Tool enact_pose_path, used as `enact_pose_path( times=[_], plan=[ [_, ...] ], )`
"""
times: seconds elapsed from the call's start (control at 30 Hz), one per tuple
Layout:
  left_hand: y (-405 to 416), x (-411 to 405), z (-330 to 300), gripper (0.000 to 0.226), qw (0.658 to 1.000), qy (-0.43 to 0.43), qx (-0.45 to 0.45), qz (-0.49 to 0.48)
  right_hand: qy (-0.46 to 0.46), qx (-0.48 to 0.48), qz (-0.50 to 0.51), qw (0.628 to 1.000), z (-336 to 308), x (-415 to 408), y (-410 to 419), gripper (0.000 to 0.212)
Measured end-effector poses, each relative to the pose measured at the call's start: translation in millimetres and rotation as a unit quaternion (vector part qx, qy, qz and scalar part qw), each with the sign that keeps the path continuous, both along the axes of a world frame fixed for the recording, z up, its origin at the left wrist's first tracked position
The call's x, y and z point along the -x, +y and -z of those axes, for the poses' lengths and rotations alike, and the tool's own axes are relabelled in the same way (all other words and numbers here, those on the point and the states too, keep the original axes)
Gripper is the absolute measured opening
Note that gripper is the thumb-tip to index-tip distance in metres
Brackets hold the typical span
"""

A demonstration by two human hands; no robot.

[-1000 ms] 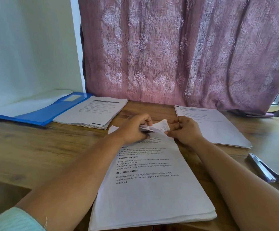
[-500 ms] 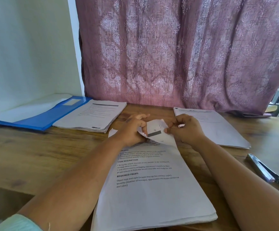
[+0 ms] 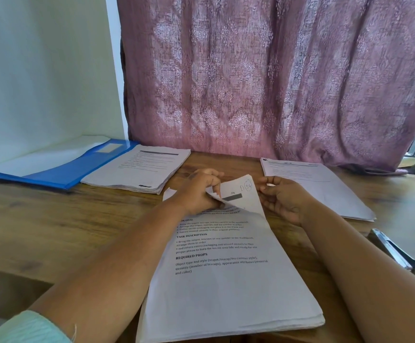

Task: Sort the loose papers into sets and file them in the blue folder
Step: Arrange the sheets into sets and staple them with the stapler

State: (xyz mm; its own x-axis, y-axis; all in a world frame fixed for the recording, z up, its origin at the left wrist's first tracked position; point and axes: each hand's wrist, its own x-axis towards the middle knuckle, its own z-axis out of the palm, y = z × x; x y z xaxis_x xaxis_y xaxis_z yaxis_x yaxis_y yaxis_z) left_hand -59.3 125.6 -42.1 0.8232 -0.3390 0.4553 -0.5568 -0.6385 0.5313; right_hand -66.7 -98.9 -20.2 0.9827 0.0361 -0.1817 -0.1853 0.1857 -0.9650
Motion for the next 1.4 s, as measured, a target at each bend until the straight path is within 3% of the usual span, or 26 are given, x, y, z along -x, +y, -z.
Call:
enact_pose_path(
  times=[0.13,0.2,0.3,0.4,0.5,0.57,0.6,0.73,0.97,1.07,1.13,1.23,1.4],
  plan=[
    [-0.1,-4.3,1.7,0.03,0.999,0.037,-0.001,-0.017,-0.015,0.033,-0.047,0.998,0.0,1.4,3.1,0.021],
    [0.1,-4.8,1.8,0.051,0.997,0.055,-0.014,-0.046,-0.036,0.047,-0.09,0.994,-1.9,2.9,3.8,0.022],
    [-0.2,-0.9,-1.2,0.06,0.996,0.054,-0.012,-0.065,-0.047,0.09,-0.124,0.987,-5.3,8.8,7.1,0.021],
    [0.2,2.5,-3.9,0.056,0.997,0.06,0.013,-0.037,-0.071,0.177,-0.069,0.979,-3.4,7.6,10.4,0.023],
    [1.0,2.3,-3.6,0.021,0.998,0.055,0.006,0.01,-0.103,0.311,0.044,0.944,2.5,-1.2,6.0,0.014],
    [1.2,1.9,-3.4,0.021,0.998,0.055,-0.002,0.018,-0.121,0.389,0.076,0.91,6.4,-6.4,-0.8,0.004],
    [1.3,1.1,-3.1,0.027,0.998,0.058,0.002,0.018,-0.126,0.407,0.072,0.902,7.8,-7.4,-3.2,0.01],
    [3.1,-1.1,-0.3,0.038,0.998,0.058,0.008,0.021,-0.107,0.405,0.038,0.907,8.4,-5.2,-0.9,0.026],
    [3.2,-1.7,1.6,0.039,0.999,0.028,-0.02,0.004,-0.11,0.325,0.068,0.937,8.5,-6.5,0.0,0.011],
    [3.1,-1.6,1.1,0.035,0.999,0.027,-0.027,-0.006,-0.119,0.407,0.071,0.903,8.2,-6.3,0.7,0.006],
    [3.1,-0.8,0.4,0.035,0.999,0.026,-0.029,-0.004,-0.127,0.446,0.043,0.885,7.0,-3.5,0.5,0.016],
    [0.6,1.2,-1.2,0.036,0.999,0.042,-0.004,-0.017,-0.136,0.424,0.012,0.895,4.1,1.8,2.5,0.03],
    [-1.8,-1.3,-1.4,0.035,0.992,0.095,0.07,-0.036,-0.152,0.407,0.001,0.901,2.7,4.5,4.6,0.023]
  ],
)
